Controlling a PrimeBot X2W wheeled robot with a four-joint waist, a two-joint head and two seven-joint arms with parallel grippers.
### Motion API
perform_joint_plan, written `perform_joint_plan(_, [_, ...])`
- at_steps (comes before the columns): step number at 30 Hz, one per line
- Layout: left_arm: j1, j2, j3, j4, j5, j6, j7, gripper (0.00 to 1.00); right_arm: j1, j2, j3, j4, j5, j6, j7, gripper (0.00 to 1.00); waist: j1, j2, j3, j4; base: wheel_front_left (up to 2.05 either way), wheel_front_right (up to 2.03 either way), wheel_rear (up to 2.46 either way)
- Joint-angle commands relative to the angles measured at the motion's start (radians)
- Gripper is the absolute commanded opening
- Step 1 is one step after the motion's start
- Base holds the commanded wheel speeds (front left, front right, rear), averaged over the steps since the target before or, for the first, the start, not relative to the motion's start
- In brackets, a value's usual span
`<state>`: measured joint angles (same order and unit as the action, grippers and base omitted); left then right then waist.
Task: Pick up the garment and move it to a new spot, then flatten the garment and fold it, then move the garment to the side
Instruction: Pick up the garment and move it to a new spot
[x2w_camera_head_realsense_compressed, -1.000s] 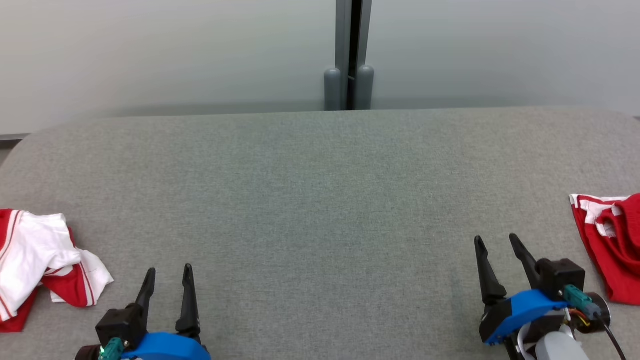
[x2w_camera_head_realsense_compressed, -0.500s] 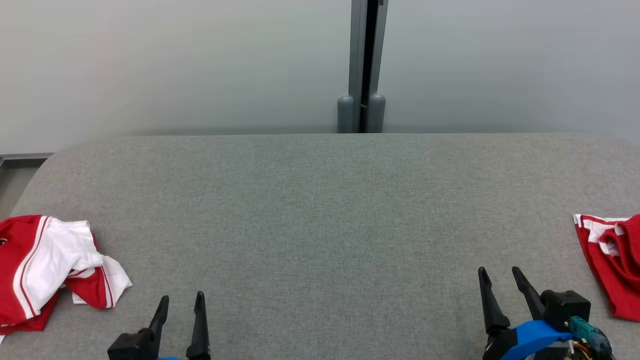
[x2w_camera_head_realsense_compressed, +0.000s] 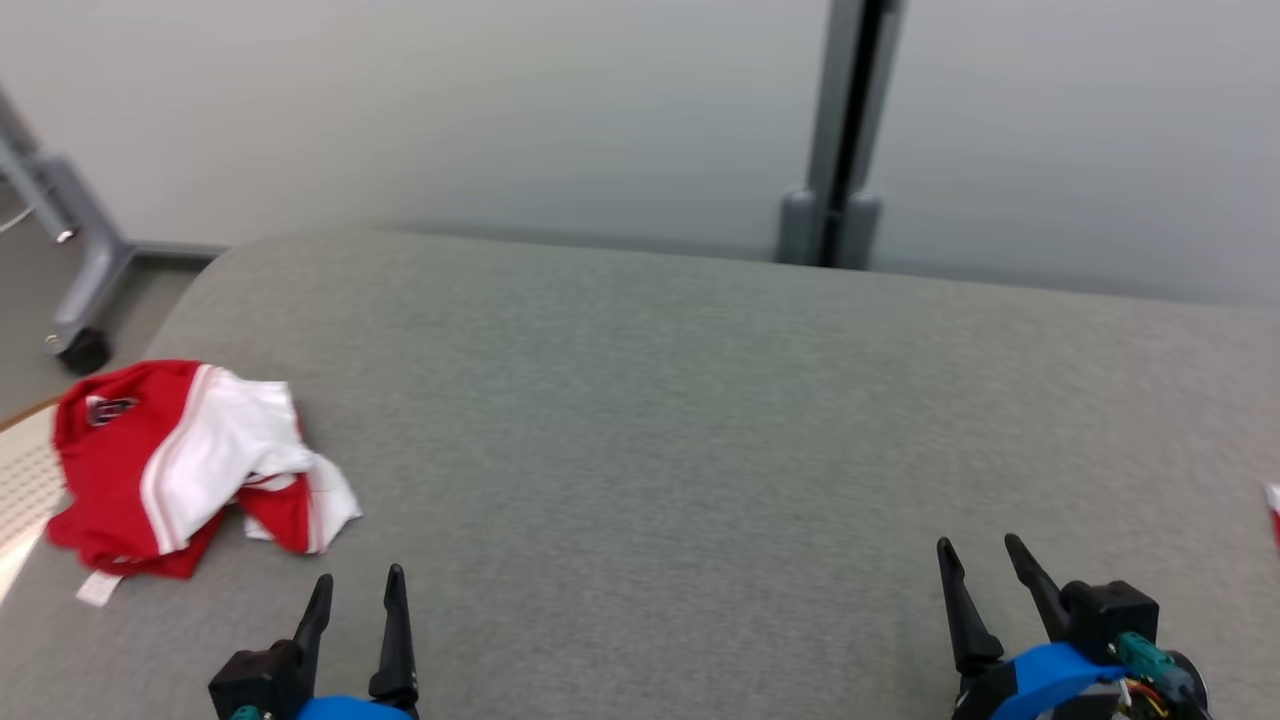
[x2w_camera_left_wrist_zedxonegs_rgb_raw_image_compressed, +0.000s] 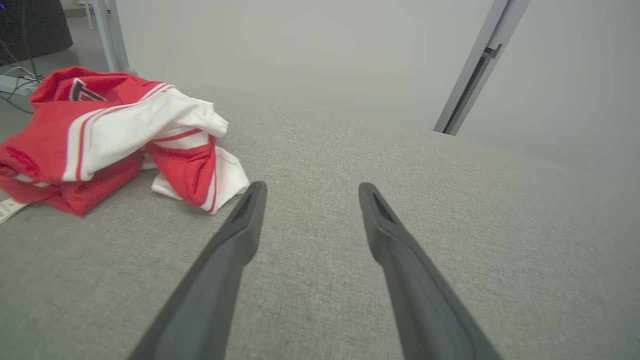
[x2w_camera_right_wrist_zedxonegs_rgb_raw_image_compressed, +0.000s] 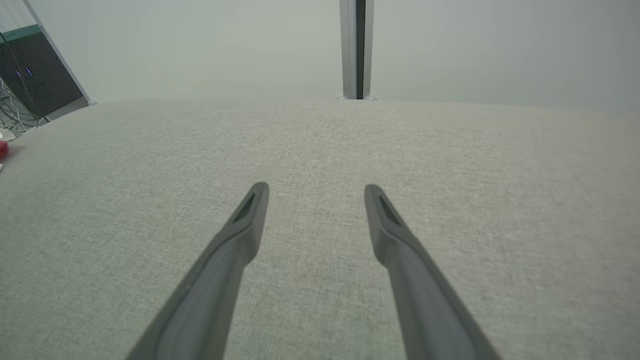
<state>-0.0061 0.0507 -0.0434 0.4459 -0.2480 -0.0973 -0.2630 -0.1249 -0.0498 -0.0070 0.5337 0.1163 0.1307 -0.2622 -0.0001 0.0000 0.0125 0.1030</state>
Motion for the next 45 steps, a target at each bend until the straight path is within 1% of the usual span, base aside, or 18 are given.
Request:
perform_joint_plan(1, [-0.014, 0.0, 0.009, 0.003, -0.005, 0.005, -0.002, 1.0, -0.012, -0.002, 0.004, -0.001, 0.008, 0.0, -0.003, 1.0, 0.0001, 0.0, 0.036, 0.064, 0.0, 0.0, 0.0])
perform_joint_plan(5, [-0.019, -0.001, 0.035, 0.008, -0.005, 0.008, -0.003, 1.0, -0.025, -0.002, 0.021, -0.001, 0.009, 0.0, -0.004, 1.0, 0.0001, 0.0, 0.054, 0.163, 0.0, 0.0, 0.0])
perform_joint_plan(9, [-0.007, 0.0, 0.079, 0.012, -0.008, 0.016, -0.003, 1.0, -0.039, -0.002, 0.048, 0.001, 0.012, 0.0, -0.004, 1.0, 0.0001, 0.0, 0.063, 0.245, 0.0, 0.0, 0.0])
perform_joint_plan(13, [0.008, 0.0, 0.122, 0.015, -0.017, 0.022, -0.003, 1.0, -0.051, -0.003, 0.075, 0.009, 0.02, 0.0, -0.004, 1.0, 0.0001, 0.0, 0.066, 0.296, 0.0, 0.0, 0.0])
perform_joint_plan(17, [0.013, 0.0, 0.15, 0.02, -0.036, 0.018, -0.003, 1.0, -0.057, -0.003, 0.091, 0.011, 0.02, 0.0, -0.004, 1.0, 0.0001, 0.0, 0.068, 0.314, 0.0, 0.0, 0.0])
perform_joint_plan(21, [-0.026, 0.0, 0.174, 0.023, -0.043, 0.008, -0.003, 1.0, -0.062, -0.003, 0.099, 0.003, 0.006, 0.0, -0.003, 1.0, 0.0001, 0.0, 0.083, 0.308, 0.0, 0.0, 0.0])
perform_joint_plan(26, [-0.119, 0.003, 0.219, 0.028, -0.046, -0.019, -0.003, 1.0, -0.082, -0.003, 0.104, -0.017, -0.014, 0.0, -0.004, 1.0, 0.0001, 0.0, 0.128, 0.279, 0.0, 0.0, 0.0])
perform_joint_plan(29, [-0.199, 0.034, 0.252, 0.045, -0.06, -0.028, -0.003, 1.0, -0.103, -0.003, 0.115, -0.031, -0.028, 0.0, -0.004, 1.0, 0.0001, 0.0, 0.168, 0.251, 0.0, 0.0, 0.0])
perform_joint_plan(32, [-0.284, 0.07, 0.262, 0.079, -0.076, -0.035, -0.003, 1.0, -0.124, -0.003, 0.121, -0.051, -0.04, 0.0, -0.003, 1.0, 0.0001, 0.0, 0.21, 0.224, 0.0, 0.0, 0.0])
perform_joint_plan(34, [-0.35, 0.109, 0.245, 0.118, -0.1, -0.036, -0.002, 1.0, -0.141, -0.003, 0.122, -0.063, -0.05, 0.0, -0.004, 1.0, 0.0001, 0.0, 0.24, 0.205, 0.0, 0.0, 0.0])
perform_joint_plan(38, [-0.456, 0.186, 0.165, 0.227, -0.163, -0.036, 0.001, 1.0, -0.171, -0.003, 0.122, -0.091, -0.063, 0.0, -0.004, 1.0, 0.0001, 0.0, 0.291, 0.168, 0.0, 0.0, 0.0])
perform_joint_plan(41, [-0.535, 0.24, 0.111, 0.303, -0.213, -0.033, 0.037, 1.0, -0.19, -0.003, 0.122, -0.108, -0.071, 0.0, -0.004, 1.0, 0.0001, 0.0, 0.324, 0.14, 0.0, 0.0, 0.0])
perform_joint_plan(45, [-0.603, 0.291, 0.04, 0.389, -0.276, -0.033, 0.09, 1.0, -0.205, -0.003, 0.116, -0.117, -0.084, 0.0, -0.003, 1.0, 0.0001, 0.0, 0.361, 0.107, 0.0, 0.0, 0.0])
